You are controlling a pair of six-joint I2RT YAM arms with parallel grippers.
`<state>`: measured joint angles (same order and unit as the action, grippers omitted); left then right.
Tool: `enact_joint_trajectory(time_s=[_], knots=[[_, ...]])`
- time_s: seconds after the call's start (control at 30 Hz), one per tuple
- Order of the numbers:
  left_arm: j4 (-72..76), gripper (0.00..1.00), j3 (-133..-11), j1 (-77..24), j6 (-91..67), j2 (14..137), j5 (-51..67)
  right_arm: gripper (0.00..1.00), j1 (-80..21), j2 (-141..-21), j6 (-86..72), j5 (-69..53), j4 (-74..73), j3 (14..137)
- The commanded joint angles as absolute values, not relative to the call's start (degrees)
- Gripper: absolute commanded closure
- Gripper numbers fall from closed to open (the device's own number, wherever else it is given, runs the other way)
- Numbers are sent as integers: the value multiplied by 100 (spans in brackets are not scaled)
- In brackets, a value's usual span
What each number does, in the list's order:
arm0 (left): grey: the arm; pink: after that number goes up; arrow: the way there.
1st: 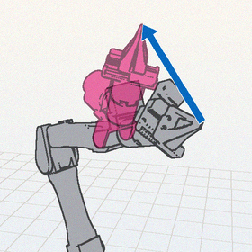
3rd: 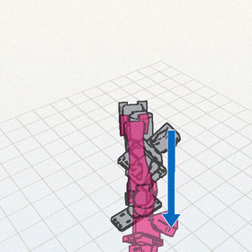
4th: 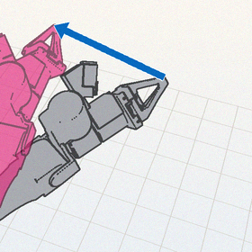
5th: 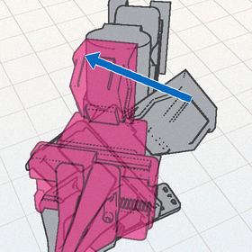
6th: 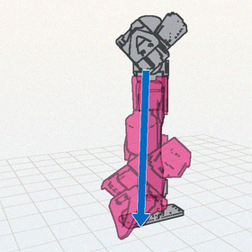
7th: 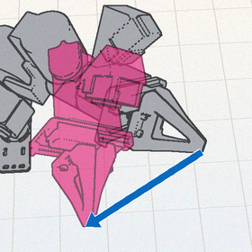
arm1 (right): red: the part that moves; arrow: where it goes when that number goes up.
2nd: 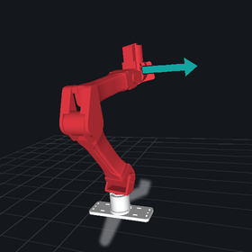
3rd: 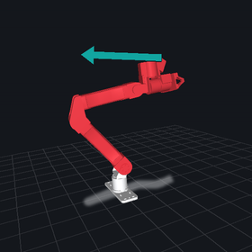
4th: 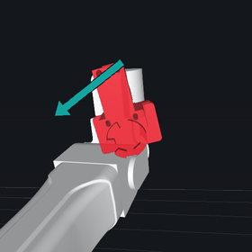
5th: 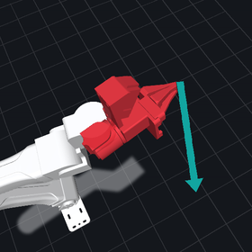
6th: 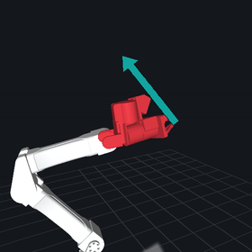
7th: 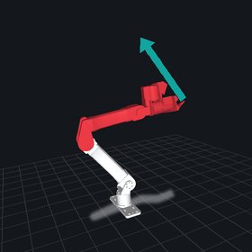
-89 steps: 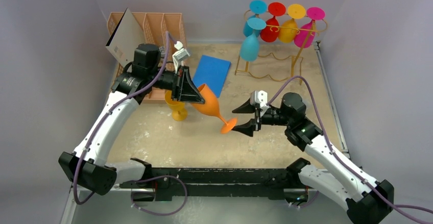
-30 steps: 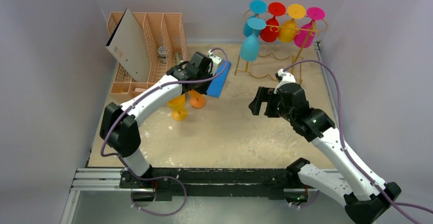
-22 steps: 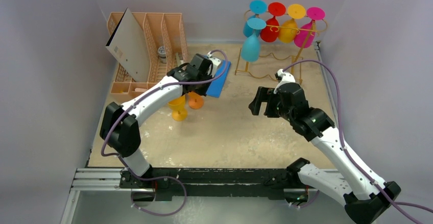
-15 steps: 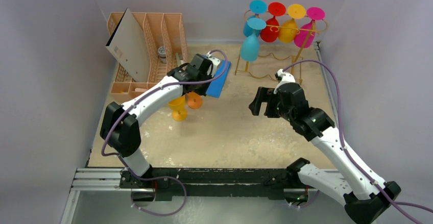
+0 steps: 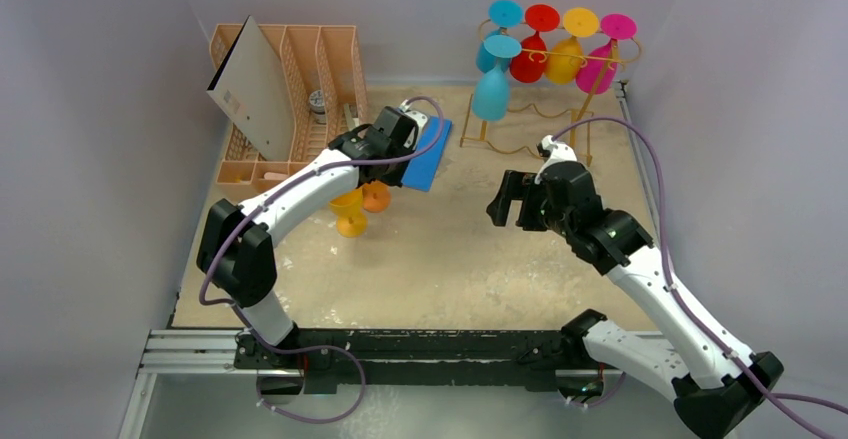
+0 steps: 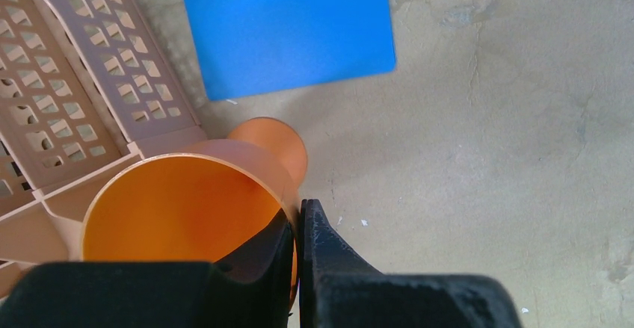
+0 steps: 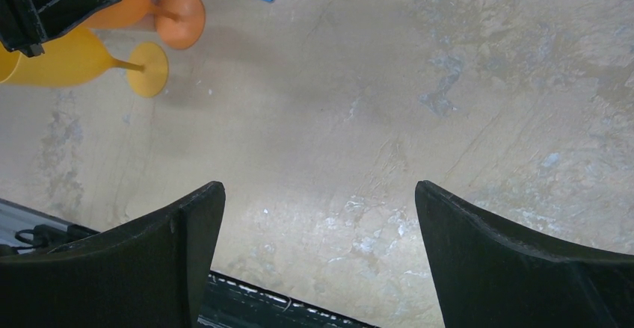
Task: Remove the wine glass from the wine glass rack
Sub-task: Place the wine glass at the center of the board.
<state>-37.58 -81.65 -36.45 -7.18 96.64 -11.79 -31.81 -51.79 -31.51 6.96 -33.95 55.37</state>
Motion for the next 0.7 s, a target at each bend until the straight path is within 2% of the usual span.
enact_joint_trajectory(time_s=[0.0, 0.37, 0.67], knots=[[-3574, 100, -8057, -3632, -914, 9406, -1293, 1, -3179, -5258, -3229, 765, -3383, 5772], [-3191, 100, -7813, -3298, -1124, 9248, -748, 1, -3178, -5247, -3273, 782, -3380, 5741], [-3104, 100, -7752, -3202, -1212, 9214, -735, 1, -3179, -5297, -3299, 721, -3342, 5739]])
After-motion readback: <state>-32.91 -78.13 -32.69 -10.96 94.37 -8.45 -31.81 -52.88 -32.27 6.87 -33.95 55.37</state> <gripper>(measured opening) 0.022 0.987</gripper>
